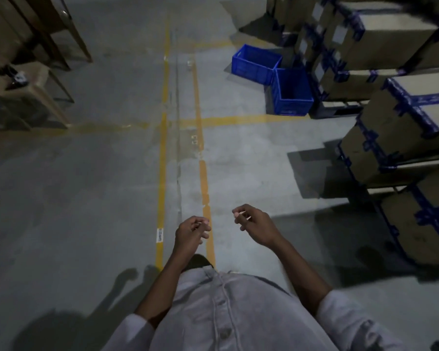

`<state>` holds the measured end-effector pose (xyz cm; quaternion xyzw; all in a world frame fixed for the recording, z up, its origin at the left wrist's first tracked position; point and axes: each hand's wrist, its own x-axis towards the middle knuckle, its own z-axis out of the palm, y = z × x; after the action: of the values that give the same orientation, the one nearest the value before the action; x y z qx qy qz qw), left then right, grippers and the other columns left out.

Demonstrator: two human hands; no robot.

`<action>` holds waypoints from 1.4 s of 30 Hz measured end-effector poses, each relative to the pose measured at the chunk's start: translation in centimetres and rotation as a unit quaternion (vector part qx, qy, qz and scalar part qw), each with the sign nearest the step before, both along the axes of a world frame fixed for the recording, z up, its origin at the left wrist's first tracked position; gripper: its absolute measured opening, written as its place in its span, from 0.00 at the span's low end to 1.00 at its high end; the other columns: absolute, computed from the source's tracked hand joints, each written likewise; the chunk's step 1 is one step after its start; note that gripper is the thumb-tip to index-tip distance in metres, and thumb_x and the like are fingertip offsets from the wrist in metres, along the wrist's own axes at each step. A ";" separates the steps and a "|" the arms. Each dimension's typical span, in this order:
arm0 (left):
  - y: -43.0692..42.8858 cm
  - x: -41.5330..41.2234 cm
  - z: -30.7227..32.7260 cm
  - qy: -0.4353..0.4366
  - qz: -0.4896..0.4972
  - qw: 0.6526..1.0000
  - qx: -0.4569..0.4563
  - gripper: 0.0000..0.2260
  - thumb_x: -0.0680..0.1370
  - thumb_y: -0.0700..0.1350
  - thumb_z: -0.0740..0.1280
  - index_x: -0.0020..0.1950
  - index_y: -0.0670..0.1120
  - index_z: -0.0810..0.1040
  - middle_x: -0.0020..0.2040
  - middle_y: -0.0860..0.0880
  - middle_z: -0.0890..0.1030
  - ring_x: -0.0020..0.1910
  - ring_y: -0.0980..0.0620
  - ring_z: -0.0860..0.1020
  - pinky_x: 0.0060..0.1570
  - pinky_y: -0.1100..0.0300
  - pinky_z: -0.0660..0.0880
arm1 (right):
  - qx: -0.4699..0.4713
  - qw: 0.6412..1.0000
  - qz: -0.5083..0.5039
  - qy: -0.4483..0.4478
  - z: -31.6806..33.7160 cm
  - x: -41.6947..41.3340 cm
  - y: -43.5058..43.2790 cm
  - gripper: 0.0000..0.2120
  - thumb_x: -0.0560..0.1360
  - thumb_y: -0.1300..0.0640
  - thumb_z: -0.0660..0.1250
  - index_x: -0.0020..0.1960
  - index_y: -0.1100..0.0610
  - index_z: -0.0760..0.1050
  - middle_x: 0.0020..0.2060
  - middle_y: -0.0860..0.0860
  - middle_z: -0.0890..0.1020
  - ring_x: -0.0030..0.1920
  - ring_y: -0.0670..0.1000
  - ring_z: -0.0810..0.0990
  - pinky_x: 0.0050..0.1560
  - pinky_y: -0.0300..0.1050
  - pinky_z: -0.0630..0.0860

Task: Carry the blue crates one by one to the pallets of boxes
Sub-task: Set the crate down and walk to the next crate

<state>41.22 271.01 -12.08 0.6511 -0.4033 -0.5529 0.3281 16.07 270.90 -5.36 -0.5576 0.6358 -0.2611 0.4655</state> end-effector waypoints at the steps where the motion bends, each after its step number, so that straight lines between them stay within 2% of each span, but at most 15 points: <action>1: -1.6 -0.5 0.0 0.006 0.000 1.000 0.005 0.04 0.86 0.39 0.74 0.56 0.46 0.88 0.45 0.45 0.91 0.39 0.47 0.85 0.38 0.56 0.76 | 0.002 1.000 -0.001 -0.005 -0.2 -0.2 -1.0 0.05 0.86 0.49 0.71 0.58 0.48 0.84 0.47 0.49 0.89 0.41 0.45 0.87 0.43 0.37 0.80; 4: -8.2 -2.2 -1.2 0.023 -0.009 1.000 0.016 0.04 0.86 0.37 0.73 0.56 0.45 0.88 0.45 0.43 0.91 0.39 0.45 0.85 0.39 0.55 0.78 | 0.017 0.999 -0.018 -0.031 -2.1 -1.7 -5.6 0.04 0.86 0.53 0.71 0.57 0.50 0.85 0.46 0.52 0.88 0.40 0.45 0.86 0.43 0.39 0.81; 8: -18.2 -4.1 -2.9 0.021 -0.019 0.999 0.030 0.02 0.86 0.40 0.75 0.56 0.44 0.88 0.44 0.43 0.91 0.39 0.46 0.85 0.37 0.58 0.76 | 0.046 0.997 -0.052 -0.026 -3.8 -3.6 -14.0 0.04 0.87 0.54 0.71 0.57 0.51 0.85 0.46 0.52 0.89 0.39 0.44 0.86 0.41 0.36 0.79; 11: -27.0 -4.8 -3.4 0.004 -0.069 0.997 0.021 0.03 0.85 0.39 0.75 0.56 0.44 0.88 0.44 0.45 0.91 0.39 0.47 0.86 0.37 0.58 0.77 | 0.038 0.997 -0.070 -0.018 -4.1 -4.5 -22.1 0.04 0.86 0.51 0.71 0.57 0.48 0.85 0.44 0.51 0.89 0.39 0.49 0.88 0.43 0.39 0.80; 13: -33.2 -5.0 -2.9 0.000 -0.097 0.995 0.010 0.03 0.87 0.41 0.74 0.57 0.45 0.88 0.45 0.46 0.91 0.39 0.49 0.86 0.39 0.57 0.78 | 0.040 0.996 -0.076 -0.015 -3.8 -4.7 -27.6 0.05 0.86 0.49 0.71 0.58 0.48 0.85 0.45 0.50 0.90 0.40 0.51 0.89 0.42 0.39 0.79; 17: -47.7 -4.8 -0.3 -0.026 -0.115 0.993 -0.024 0.03 0.87 0.45 0.74 0.56 0.48 0.88 0.47 0.47 0.91 0.39 0.53 0.87 0.41 0.55 0.78 | 0.019 0.996 -0.087 -0.006 -1.7 -4.5 -39.0 0.08 0.86 0.46 0.70 0.60 0.47 0.84 0.47 0.48 0.89 0.41 0.46 0.89 0.43 0.35 0.78; 23: -61.0 -6.0 1.6 -0.017 -0.126 0.992 -0.024 0.04 0.87 0.46 0.74 0.56 0.48 0.88 0.48 0.47 0.91 0.42 0.50 0.87 0.41 0.55 0.79 | 0.045 0.995 -0.085 -0.022 -0.1 -5.7 -50.0 0.07 0.87 0.48 0.70 0.62 0.49 0.84 0.49 0.49 0.89 0.44 0.46 0.88 0.42 0.33 0.77; 25: -64.2 -7.0 0.4 -0.009 -0.130 0.991 -0.005 0.04 0.87 0.45 0.74 0.57 0.48 0.88 0.48 0.47 0.91 0.42 0.49 0.87 0.43 0.54 0.78 | 0.054 0.994 -0.093 -0.018 -1.3 -7.1 -53.9 0.06 0.87 0.50 0.70 0.61 0.48 0.84 0.48 0.48 0.89 0.44 0.44 0.88 0.43 0.36 0.78; 28: -68.5 -8.6 -2.2 -0.015 -0.140 0.990 0.016 0.03 0.87 0.45 0.74 0.56 0.48 0.88 0.47 0.48 0.91 0.41 0.50 0.87 0.43 0.53 0.78 | 0.066 0.994 -0.093 0.002 -3.2 -8.9 -59.6 0.05 0.87 0.49 0.69 0.59 0.45 0.84 0.47 0.46 0.89 0.43 0.45 0.88 0.49 0.45 0.83; 31: -74.6 -10.6 -3.8 -0.025 -0.146 0.989 0.032 0.03 0.87 0.44 0.74 0.55 0.47 0.88 0.45 0.49 0.91 0.38 0.52 0.86 0.41 0.55 0.77 | 0.080 0.993 -0.088 -0.016 -4.3 -11.0 -66.4 0.05 0.86 0.50 0.70 0.58 0.44 0.84 0.47 0.46 0.90 0.44 0.47 0.89 0.50 0.45 0.83; 34: -82.9 -12.9 -3.7 -0.028 -0.129 0.991 0.031 0.03 0.87 0.43 0.74 0.55 0.47 0.87 0.44 0.49 0.91 0.37 0.53 0.85 0.38 0.57 0.76 | 0.083 0.994 -0.063 -0.025 -5.3 -14.9 -75.7 0.04 0.86 0.51 0.72 0.57 0.46 0.86 0.47 0.47 0.90 0.46 0.48 0.89 0.52 0.48 0.82; 37: -91.5 -15.3 -2.7 -0.022 -0.087 0.996 0.017 0.02 0.86 0.43 0.75 0.55 0.47 0.88 0.45 0.47 0.91 0.37 0.53 0.85 0.36 0.59 0.75 | 0.067 0.992 -0.102 -0.013 -4.9 -19.3 -85.5 0.04 0.86 0.52 0.72 0.55 0.46 0.85 0.44 0.49 0.90 0.40 0.50 0.88 0.49 0.51 0.84; 42: -103.1 -19.1 -0.9 -0.008 -0.028 0.999 -0.013 0.03 0.86 0.40 0.74 0.55 0.46 0.87 0.45 0.44 0.91 0.36 0.53 0.84 0.32 0.63 0.74 | 0.038 0.991 -0.127 0.004 -2.7 -23.5 -99.8 0.05 0.87 0.49 0.69 0.57 0.46 0.84 0.44 0.47 0.89 0.40 0.50 0.88 0.40 0.39 0.75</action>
<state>22.09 167.95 -12.96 0.6394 -0.4311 -0.5516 0.3179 -7.39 171.11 -8.09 -0.4553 0.7129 -0.2919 0.4463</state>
